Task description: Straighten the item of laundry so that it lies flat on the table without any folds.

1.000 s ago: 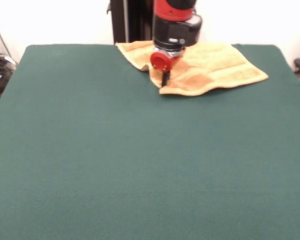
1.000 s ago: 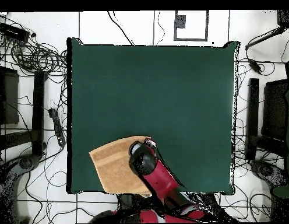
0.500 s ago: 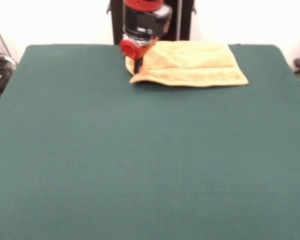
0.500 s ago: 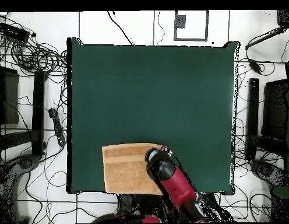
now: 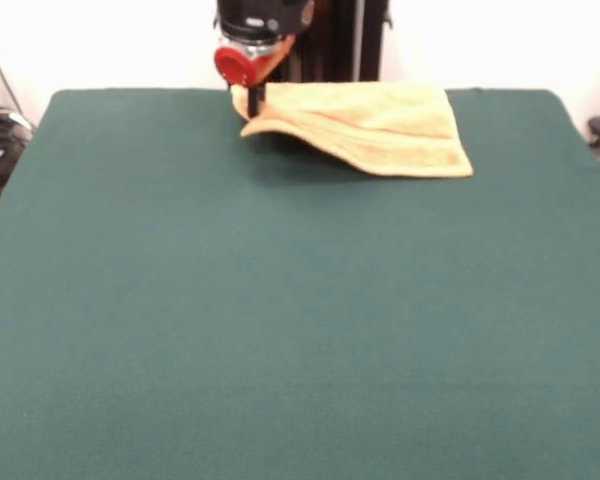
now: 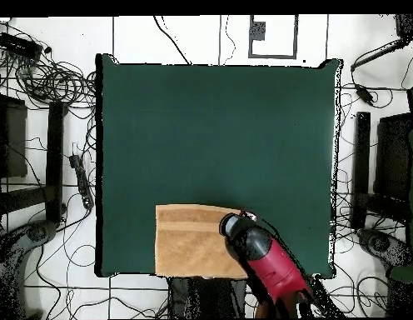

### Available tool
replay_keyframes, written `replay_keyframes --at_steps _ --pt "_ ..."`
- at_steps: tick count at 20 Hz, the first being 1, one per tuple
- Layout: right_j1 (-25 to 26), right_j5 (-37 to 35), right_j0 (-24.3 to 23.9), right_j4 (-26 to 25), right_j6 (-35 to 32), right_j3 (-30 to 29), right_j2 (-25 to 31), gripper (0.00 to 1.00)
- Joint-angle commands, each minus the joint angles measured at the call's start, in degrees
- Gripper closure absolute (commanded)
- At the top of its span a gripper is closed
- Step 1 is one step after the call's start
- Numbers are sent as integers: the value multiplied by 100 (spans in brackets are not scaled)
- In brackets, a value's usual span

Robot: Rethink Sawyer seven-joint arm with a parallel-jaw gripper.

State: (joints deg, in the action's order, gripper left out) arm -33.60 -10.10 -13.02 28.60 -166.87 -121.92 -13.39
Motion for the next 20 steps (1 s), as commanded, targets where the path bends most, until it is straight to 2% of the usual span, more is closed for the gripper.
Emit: replay_keyframes --at_steps 1,4,9,12,13,16,18,20 --pt "-236 -9 -319 -520 279 729 422 100" --pt "-337 226 -748 -945 521 748 896 100" --pt "-470 215 -1148 -1467 568 838 1317 100" --pt "-343 892 -1651 -1976 487 696 1882 100" --pt "-280 1018 -1636 -2289 350 740 1822 0" --pt "-20 1657 -1551 -2448 48 735 1754 0" --pt "183 2317 -2015 -2990 -17 825 2311 0" --pt "105 2222 -2258 -3547 375 1042 2509 0"
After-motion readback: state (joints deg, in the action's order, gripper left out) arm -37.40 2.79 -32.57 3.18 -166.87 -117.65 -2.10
